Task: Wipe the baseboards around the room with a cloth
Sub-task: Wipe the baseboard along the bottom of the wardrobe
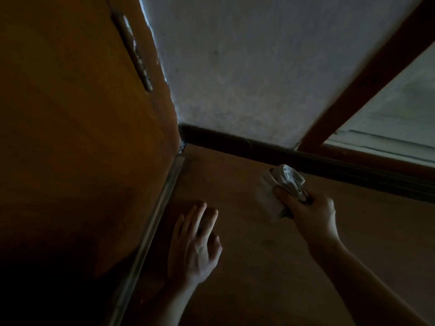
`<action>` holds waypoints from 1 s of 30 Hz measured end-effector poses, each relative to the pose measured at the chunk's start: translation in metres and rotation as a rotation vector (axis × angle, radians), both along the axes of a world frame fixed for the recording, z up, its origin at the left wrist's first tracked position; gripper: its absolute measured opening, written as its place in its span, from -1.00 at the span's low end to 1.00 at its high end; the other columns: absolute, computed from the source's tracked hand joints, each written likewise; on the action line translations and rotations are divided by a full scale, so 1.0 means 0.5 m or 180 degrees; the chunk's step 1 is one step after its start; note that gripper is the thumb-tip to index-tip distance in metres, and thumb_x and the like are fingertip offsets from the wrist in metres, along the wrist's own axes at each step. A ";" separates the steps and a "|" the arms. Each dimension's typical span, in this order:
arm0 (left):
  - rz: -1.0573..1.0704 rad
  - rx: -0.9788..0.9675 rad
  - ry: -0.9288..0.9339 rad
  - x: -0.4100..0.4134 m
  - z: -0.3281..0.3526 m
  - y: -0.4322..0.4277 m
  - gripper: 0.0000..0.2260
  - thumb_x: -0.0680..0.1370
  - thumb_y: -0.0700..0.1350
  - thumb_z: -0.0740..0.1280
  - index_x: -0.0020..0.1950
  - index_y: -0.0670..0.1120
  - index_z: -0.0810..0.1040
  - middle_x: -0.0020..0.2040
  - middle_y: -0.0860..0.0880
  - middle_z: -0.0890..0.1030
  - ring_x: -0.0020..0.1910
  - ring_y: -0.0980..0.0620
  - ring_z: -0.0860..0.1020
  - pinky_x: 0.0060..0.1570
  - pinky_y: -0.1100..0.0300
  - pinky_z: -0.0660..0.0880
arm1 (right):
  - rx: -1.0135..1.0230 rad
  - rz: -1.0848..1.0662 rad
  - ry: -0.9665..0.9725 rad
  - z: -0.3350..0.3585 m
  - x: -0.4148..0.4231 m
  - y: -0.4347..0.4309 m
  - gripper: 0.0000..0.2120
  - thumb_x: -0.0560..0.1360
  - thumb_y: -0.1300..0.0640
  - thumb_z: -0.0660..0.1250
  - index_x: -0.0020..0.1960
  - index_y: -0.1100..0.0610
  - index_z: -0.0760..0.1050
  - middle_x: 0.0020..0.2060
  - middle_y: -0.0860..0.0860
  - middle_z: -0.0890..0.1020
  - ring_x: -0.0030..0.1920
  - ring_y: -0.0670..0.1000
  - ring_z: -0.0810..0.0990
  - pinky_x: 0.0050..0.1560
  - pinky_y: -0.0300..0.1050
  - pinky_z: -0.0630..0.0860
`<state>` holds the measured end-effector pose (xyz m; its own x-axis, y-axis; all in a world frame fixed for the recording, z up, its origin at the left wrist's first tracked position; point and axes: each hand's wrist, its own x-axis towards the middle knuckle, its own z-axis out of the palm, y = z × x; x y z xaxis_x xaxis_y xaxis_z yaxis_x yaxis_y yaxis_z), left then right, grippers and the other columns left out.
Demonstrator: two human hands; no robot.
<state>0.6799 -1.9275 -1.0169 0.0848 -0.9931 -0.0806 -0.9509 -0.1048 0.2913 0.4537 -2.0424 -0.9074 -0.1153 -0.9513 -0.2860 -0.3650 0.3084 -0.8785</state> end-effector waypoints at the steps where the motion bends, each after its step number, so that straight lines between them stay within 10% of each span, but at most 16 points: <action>1: 0.0018 0.0012 -0.0033 0.000 -0.003 0.000 -0.45 0.58 0.18 0.17 0.59 0.15 0.26 0.63 0.03 0.15 0.60 0.03 0.14 0.55 -0.08 0.10 | 0.0031 0.0080 0.0049 -0.018 0.013 -0.002 -0.77 0.34 -0.19 0.53 -0.17 -0.06 0.66 -0.29 -0.10 0.72 -0.28 -0.09 0.71 -0.26 0.01 0.67; 10: 0.0034 -0.0060 -0.0114 0.003 -0.020 0.001 -0.43 0.57 0.17 0.19 0.59 0.15 0.24 0.64 0.03 0.13 0.60 0.02 0.12 0.54 -0.10 0.11 | -0.0767 0.0191 0.0677 -0.114 0.212 -0.084 -0.72 0.49 -0.12 0.42 0.03 0.08 0.62 -0.14 -0.08 0.67 -0.15 -0.14 0.63 -0.17 -0.26 0.53; 16: 0.0034 -0.0251 -0.0084 0.002 -0.028 0.004 -0.40 0.53 0.15 0.26 0.58 0.12 0.29 0.63 0.03 0.14 0.59 0.02 0.14 0.55 -0.07 0.08 | -0.1078 0.0314 0.0761 -0.136 0.357 -0.152 -0.73 0.48 -0.07 0.42 0.00 0.14 0.61 -0.09 0.00 0.62 -0.09 0.05 0.61 -0.15 0.03 0.57; 30: -0.0012 -0.0082 -0.0173 0.003 -0.011 0.002 -0.40 0.51 0.17 0.24 0.56 0.12 0.32 0.63 0.01 0.18 0.57 -0.01 0.21 0.52 -0.13 0.16 | -0.1077 0.0055 0.1089 -0.150 0.370 -0.153 -0.74 0.46 -0.11 0.37 -0.04 0.08 0.60 -0.09 -0.03 0.61 -0.11 0.08 0.61 -0.17 0.03 0.55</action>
